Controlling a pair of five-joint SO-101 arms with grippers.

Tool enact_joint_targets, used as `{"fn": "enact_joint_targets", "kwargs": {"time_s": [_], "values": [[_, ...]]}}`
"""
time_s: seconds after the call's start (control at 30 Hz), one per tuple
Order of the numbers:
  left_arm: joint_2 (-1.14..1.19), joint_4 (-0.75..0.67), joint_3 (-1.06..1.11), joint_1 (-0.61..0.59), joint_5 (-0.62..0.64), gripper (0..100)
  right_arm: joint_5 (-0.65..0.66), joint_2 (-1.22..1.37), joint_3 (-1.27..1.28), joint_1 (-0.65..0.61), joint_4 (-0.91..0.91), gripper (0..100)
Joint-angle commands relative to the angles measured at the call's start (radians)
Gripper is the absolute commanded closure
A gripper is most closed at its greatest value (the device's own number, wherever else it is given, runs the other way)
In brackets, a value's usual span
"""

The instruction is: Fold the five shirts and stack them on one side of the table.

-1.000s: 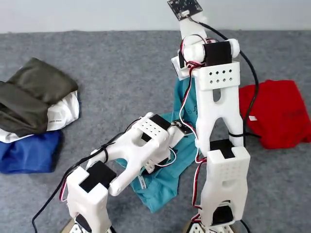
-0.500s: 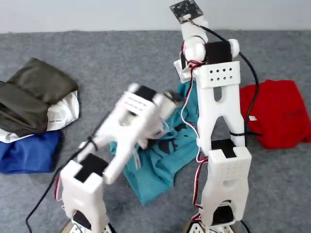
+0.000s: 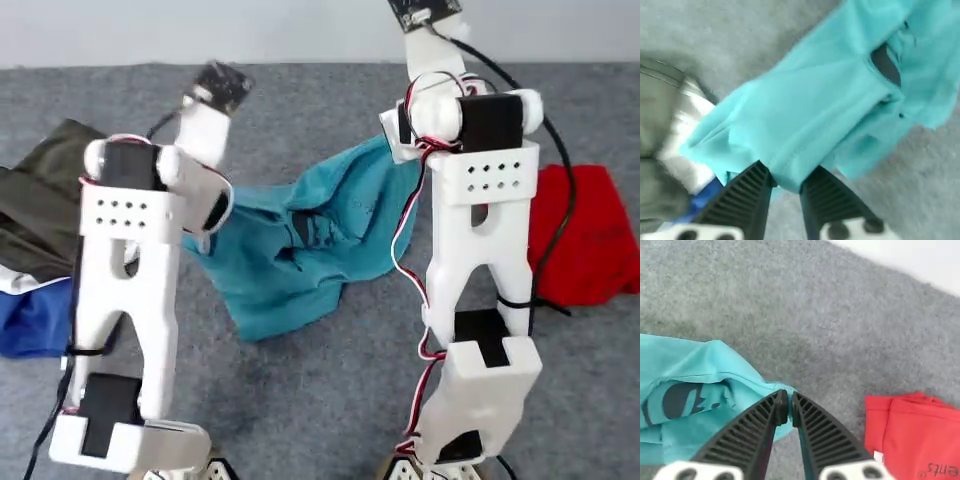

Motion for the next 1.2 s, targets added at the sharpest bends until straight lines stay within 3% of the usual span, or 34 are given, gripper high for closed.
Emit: {"fn": "enact_joint_targets", "kwargs": {"time_s": [0.0, 0.23, 0.4, 0.77, 1.17], "values": [[-0.038, 0.014, 0.229, 0.147, -0.011, 99, -0.003, -0.071, 0.031, 0.007, 0.038, 99.0], [-0.038, -0.181, 0.704, 0.442, -0.012, 98, -0.005, -0.084, 0.040, 0.007, 0.038, 99.0], [-0.038, -0.345, 0.868, 0.517, -0.012, 98, -0.005, -0.082, 0.041, 0.007, 0.038, 99.0], [-0.040, -0.388, 0.888, 0.517, -0.005, 98, -0.005, -0.077, 0.041, 0.007, 0.038, 99.0], [-0.038, -0.304, 0.739, 0.523, 0.029, 95, -0.005, -0.085, 0.101, 0.007, 0.035, 99.0]]}}
